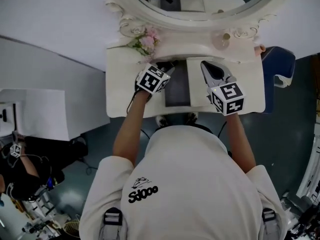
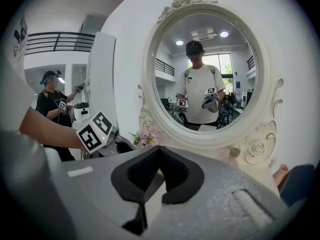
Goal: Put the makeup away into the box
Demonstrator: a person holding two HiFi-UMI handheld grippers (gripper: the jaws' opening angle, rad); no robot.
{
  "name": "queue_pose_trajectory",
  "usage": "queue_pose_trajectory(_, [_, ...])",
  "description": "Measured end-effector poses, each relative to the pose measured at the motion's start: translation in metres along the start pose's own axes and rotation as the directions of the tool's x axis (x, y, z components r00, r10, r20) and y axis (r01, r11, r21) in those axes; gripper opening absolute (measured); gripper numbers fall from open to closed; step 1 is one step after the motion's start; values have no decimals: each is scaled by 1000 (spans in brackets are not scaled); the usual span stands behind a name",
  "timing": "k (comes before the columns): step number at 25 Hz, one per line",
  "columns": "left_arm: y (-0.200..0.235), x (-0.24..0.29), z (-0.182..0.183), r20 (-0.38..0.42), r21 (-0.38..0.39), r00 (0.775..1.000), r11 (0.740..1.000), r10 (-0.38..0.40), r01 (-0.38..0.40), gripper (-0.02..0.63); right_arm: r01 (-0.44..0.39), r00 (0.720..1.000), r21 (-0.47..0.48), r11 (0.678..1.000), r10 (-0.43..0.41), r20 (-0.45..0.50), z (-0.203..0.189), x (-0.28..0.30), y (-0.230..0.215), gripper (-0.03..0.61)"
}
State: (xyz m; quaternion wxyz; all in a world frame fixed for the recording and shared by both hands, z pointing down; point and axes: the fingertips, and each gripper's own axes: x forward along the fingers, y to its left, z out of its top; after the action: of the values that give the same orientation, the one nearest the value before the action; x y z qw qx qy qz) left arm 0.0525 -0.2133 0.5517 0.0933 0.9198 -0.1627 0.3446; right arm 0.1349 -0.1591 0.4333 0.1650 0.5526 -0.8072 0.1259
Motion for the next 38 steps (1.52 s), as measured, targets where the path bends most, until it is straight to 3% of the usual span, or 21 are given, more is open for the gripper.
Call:
queue_pose_trajectory(6, [-18, 56, -20, -136, 96, 989, 993, -57, 70, 115, 28, 998, 34, 999, -26, -50, -25, -15, -9, 2])
queue_pose_trajectory(10, [-20, 83, -52, -251, 48, 964, 994, -84, 100, 115, 25, 997, 53, 998, -21, -74, -36, -16, -9, 2])
queue_pose_trajectory(15, [-11, 99, -56, -295, 48, 955, 997, -45, 62, 115, 20, 996, 70, 997, -14, -85, -43, -18, -13, 2])
queue_pose_trajectory(21, [-13, 105, -47, -353, 217, 936, 974, 17, 64, 118, 29, 995, 106, 994, -19, -97, -58, -24, -18, 2])
queue_pose_trajectory(25, [-11, 111, -52, -391, 218, 919, 975, 46, 44, 120, 27, 995, 114, 993, -16, -96, -60, -26, -19, 2])
queue_pose_trajectory(28, [-9, 110, -50, -374, 196, 926, 980, 53, 23, 121, 23, 996, 109, 994, -14, -89, -57, -26, -19, 2])
queue_pose_trajectory(33, [-14, 96, -62, -342, 68, 940, 997, -8, 34, 149, -4, 997, 88, 996, 11, -81, -52, -23, -12, 2])
queue_pose_trajectory(38, [-9, 52, -22, -128, -2, 992, 1000, 15, -15, 133, -63, 996, 46, 997, 66, -56, -36, -9, 2, 2])
